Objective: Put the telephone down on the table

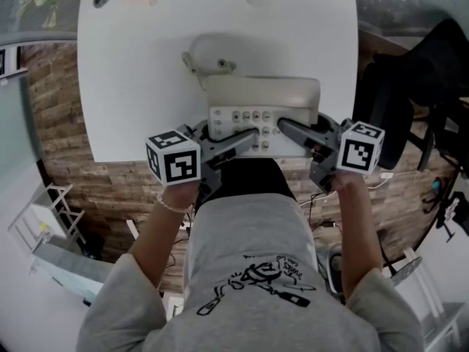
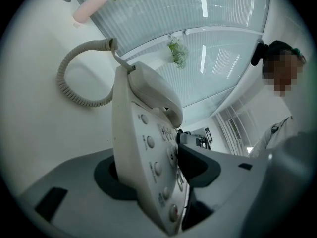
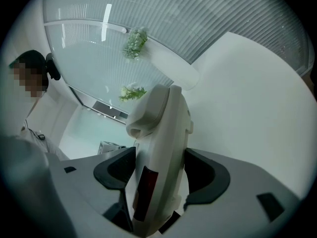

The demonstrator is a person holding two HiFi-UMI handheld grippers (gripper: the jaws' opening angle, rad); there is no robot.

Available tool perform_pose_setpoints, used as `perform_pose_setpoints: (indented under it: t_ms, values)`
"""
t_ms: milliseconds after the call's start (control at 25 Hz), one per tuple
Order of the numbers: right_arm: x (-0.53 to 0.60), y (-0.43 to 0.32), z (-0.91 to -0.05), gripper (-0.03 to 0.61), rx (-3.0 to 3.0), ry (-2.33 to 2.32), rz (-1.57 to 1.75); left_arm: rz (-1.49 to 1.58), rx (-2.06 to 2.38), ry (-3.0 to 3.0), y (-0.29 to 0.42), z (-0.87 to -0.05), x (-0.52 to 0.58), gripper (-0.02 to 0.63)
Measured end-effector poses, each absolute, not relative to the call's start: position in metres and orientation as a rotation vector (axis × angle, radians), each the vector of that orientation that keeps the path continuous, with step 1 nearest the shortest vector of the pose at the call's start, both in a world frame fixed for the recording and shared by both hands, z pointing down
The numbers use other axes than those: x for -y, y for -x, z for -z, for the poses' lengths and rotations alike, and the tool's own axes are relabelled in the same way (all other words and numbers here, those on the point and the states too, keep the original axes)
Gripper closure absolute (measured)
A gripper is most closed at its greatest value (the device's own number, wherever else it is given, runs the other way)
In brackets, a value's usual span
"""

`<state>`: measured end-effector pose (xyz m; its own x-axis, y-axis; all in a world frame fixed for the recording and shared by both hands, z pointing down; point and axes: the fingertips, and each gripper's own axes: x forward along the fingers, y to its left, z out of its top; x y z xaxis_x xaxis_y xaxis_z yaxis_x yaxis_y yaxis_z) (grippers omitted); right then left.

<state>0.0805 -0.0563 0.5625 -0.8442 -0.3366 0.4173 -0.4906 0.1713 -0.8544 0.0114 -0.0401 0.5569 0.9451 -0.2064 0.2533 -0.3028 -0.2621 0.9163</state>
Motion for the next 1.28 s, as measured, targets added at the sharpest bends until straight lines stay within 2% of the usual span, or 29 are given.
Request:
perform_pose_setpoints:
  t_ms: [480,960,1280]
  values:
    - [0.053,-0.079,-0.599,0.267,2.261,-0.804,-1.796,-0.125,0.418,-1.82,-0.011,-0.595,0.036,0.345]
    - [0.046,-0.081,-0.618,0.267,2.221,-0.818,-1.781,-0.287,0.534,-1.85,-0.008,-0.62,0.032,0.265]
    - [0.044,-0.08,-0.622,0.267,2.214,-0.799,-1.713,-0.376,0.593,-1.829,-0.007,-0.627,0.027,0.249]
